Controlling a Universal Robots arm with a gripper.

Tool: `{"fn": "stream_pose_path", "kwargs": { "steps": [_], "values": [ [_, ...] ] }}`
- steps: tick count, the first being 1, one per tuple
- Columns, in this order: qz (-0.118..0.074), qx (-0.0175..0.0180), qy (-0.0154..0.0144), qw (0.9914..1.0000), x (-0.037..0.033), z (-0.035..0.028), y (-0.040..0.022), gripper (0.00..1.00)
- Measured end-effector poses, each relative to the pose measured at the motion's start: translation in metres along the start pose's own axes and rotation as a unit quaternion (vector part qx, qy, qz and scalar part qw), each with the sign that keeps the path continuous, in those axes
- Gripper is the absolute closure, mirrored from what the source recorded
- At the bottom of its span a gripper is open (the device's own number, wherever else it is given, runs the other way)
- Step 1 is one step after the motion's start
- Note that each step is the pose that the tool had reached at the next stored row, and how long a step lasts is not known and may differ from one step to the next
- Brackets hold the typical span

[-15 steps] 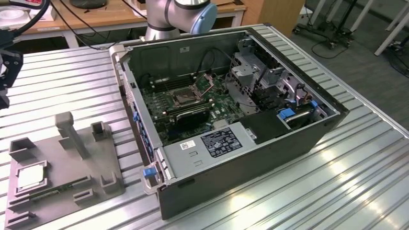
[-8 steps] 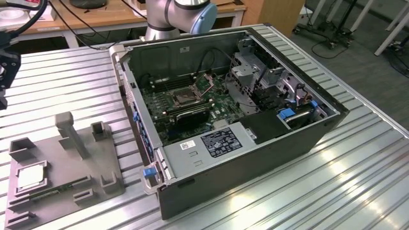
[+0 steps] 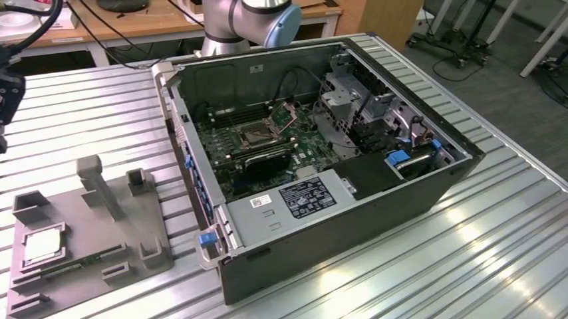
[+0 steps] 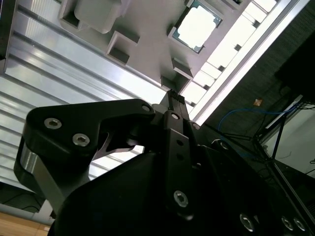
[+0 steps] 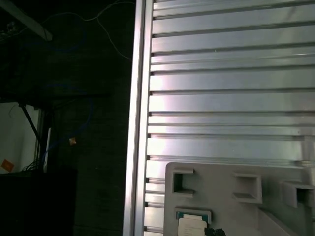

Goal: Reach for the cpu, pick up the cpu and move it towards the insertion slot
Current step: 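Reach for the cpu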

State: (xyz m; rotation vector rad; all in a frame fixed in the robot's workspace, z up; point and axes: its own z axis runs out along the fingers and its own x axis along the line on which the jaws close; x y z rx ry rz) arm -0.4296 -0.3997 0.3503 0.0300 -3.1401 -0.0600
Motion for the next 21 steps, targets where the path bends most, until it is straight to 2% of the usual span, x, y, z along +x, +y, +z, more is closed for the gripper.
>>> {"fn": "stream_pose_path", "kwargs": {
  "steps": [13, 16, 21],
  "values": [
    [0.0, 0.0, 0.0, 1.0, 0.0036, 0.0008, 0.0, 0.89],
    [0.0, 0.0, 0.0, 1.0, 0.007, 0.0016, -0.001, 0.89],
    [0.0, 0.0, 0.0, 1.0, 0.0089, 0.0022, -0.0015, 0.89]
  ]
}}
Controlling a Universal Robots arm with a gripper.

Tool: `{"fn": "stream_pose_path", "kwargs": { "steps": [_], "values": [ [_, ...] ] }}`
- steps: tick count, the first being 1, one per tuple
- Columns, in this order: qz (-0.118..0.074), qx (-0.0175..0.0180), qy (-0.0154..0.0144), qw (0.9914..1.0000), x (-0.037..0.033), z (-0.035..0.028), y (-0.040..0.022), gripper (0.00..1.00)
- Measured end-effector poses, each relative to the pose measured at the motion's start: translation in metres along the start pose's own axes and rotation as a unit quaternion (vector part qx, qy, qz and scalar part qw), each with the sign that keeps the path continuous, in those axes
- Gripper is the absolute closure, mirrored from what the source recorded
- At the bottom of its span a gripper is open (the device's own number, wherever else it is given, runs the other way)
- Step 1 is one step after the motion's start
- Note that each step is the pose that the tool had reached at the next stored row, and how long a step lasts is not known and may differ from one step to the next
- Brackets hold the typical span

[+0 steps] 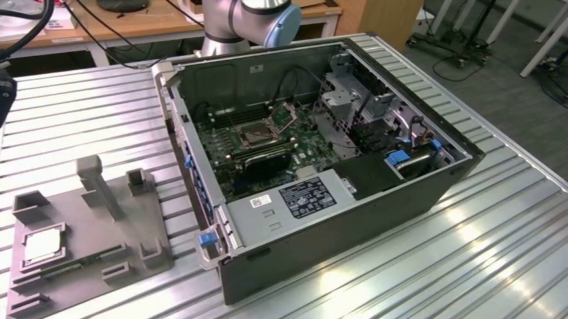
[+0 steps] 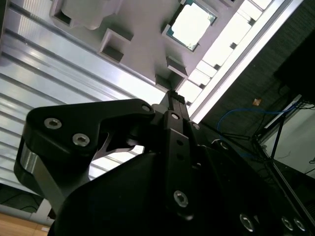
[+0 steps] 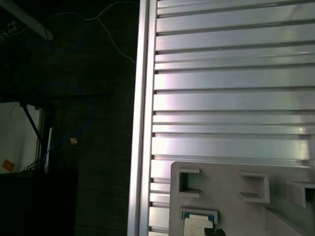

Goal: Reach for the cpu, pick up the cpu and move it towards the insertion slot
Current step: 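Reach for the cpu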

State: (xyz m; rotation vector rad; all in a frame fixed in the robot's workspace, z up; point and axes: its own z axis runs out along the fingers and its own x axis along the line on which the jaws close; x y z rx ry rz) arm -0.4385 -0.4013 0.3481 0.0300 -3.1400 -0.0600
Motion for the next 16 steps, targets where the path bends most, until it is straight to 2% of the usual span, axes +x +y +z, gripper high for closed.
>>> {"fn": "stream_pose_path", "kwargs": {
  "steps": [16],
  "values": [
    [0.0, 0.0001, 0.0, 1.0, 0.0042, 0.0018, -0.0005, 0.89]
  ]
}}
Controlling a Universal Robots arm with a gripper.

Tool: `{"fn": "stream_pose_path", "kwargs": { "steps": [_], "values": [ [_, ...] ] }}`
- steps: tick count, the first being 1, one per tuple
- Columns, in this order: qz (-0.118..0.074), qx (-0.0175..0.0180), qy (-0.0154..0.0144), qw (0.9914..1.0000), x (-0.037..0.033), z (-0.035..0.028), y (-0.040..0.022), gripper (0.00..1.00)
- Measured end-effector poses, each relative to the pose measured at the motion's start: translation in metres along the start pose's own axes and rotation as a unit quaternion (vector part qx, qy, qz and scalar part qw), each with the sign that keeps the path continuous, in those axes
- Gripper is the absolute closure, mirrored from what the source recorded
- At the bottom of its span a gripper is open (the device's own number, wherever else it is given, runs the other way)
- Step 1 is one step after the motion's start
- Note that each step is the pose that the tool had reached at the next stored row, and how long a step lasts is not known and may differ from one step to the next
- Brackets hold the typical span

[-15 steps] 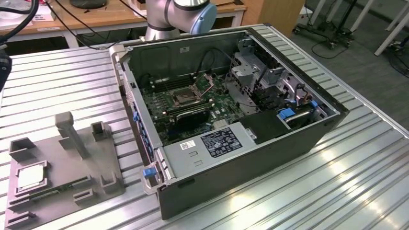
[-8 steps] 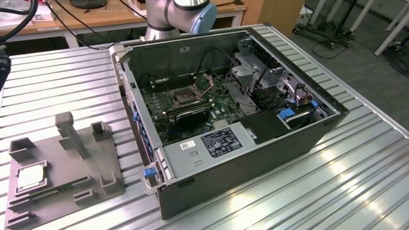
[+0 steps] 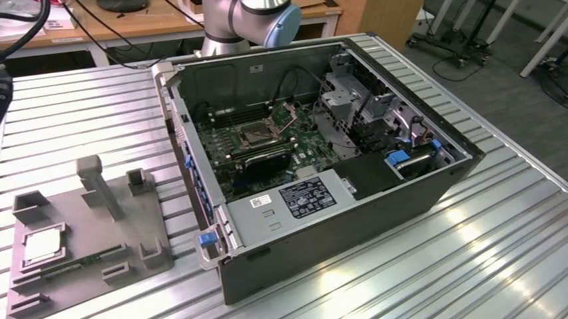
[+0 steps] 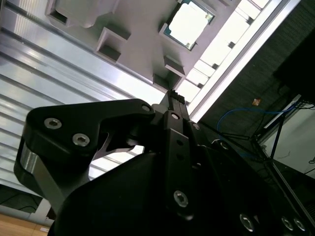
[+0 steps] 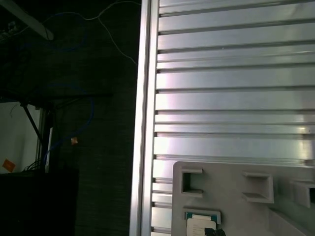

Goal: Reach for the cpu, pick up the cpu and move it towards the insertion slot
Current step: 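Reach for the cpu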

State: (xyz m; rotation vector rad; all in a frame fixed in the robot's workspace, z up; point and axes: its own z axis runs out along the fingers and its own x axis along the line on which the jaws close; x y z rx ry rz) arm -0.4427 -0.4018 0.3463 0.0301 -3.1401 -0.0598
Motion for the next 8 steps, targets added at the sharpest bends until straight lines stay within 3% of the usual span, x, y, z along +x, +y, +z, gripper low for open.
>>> {"fn": "stream_pose_path", "kwargs": {
  "steps": [8],
  "values": [
    [0.0, 0.0, 0.0, 1.0, 0.0027, 0.0008, -0.0002, 0.89]
  ]
}}
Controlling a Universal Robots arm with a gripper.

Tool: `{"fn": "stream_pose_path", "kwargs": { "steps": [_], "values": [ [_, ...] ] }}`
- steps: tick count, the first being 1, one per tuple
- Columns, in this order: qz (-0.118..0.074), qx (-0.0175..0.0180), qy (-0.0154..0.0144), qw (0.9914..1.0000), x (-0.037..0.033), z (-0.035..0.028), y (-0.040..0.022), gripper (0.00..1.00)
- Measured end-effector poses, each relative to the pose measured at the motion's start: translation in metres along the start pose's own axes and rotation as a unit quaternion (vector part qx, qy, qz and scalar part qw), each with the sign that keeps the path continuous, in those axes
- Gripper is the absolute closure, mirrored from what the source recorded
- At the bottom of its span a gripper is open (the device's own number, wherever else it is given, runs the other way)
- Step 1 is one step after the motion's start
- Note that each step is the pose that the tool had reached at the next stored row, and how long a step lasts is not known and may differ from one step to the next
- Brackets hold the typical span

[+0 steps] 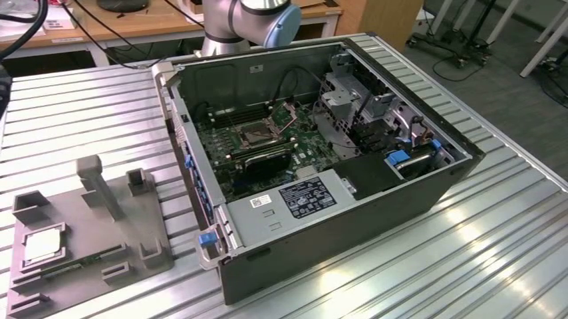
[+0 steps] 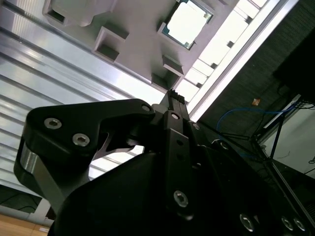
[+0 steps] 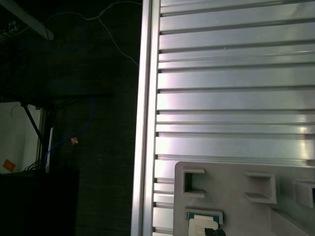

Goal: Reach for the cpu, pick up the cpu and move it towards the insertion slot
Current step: 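Reach for the cpu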

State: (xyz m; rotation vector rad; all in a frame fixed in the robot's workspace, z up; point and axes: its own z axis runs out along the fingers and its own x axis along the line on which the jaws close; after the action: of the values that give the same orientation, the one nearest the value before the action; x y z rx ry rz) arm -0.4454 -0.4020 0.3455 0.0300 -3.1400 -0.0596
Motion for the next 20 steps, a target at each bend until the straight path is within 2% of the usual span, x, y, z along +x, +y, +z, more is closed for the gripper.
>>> {"fn": "stream_pose_path", "kwargs": {
  "steps": [6, 12, 20],
  "values": [
    [0.0, 0.0, 0.0, 1.0, 0.0039, 0.0013, -0.0007, 0.89],
    [0.0, 0.0, 0.0, 1.0, 0.0116, 0.0037, -0.0043, 0.89],
    [0.0, 0.0, 0.0, 1.0, 0.0131, 0.0118, -0.0226, 0.89]
  ]
}}
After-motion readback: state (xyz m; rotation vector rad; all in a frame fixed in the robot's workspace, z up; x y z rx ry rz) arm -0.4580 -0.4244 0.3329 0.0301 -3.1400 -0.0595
